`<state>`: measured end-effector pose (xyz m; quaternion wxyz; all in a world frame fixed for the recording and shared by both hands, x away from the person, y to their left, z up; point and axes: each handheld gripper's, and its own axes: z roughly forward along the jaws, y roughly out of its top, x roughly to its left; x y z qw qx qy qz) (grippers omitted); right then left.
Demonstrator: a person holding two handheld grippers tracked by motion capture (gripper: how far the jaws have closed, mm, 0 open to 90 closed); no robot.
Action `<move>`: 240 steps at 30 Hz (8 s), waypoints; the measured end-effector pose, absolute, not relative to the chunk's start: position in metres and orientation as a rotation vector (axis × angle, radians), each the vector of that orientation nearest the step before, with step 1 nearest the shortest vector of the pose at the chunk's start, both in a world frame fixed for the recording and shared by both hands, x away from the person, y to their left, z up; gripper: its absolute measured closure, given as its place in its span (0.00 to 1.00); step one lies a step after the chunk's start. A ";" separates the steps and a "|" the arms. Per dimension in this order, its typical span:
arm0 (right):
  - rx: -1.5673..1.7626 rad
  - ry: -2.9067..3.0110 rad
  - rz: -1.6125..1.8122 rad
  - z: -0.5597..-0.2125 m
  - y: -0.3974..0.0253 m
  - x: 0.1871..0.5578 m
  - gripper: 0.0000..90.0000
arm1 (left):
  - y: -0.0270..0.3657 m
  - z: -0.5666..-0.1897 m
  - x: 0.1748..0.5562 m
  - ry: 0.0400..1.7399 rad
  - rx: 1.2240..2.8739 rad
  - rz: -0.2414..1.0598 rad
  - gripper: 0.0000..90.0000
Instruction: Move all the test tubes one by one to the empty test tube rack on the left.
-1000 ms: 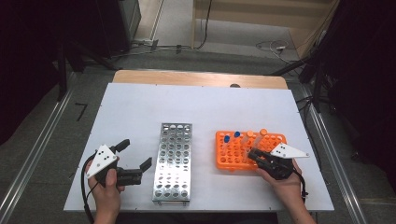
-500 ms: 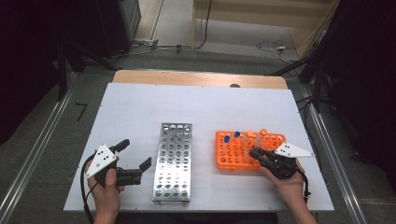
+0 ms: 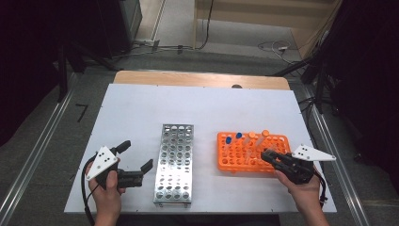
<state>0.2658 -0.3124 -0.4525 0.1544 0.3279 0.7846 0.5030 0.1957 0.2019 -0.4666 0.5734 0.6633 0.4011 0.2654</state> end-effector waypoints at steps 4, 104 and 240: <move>0.893 2.298 1.469 -0.448 -0.306 0.258 0.83 | 0.200 -0.464 0.194 0.935 1.544 0.626 0.00; 0.603 2.489 1.571 -0.450 -0.241 0.226 0.00 | 0.096 -0.410 0.235 0.753 1.697 0.398 0.85; 0.916 2.190 1.379 -0.454 -0.263 0.254 0.82 | 0.113 -0.428 0.254 0.831 1.711 0.271 0.00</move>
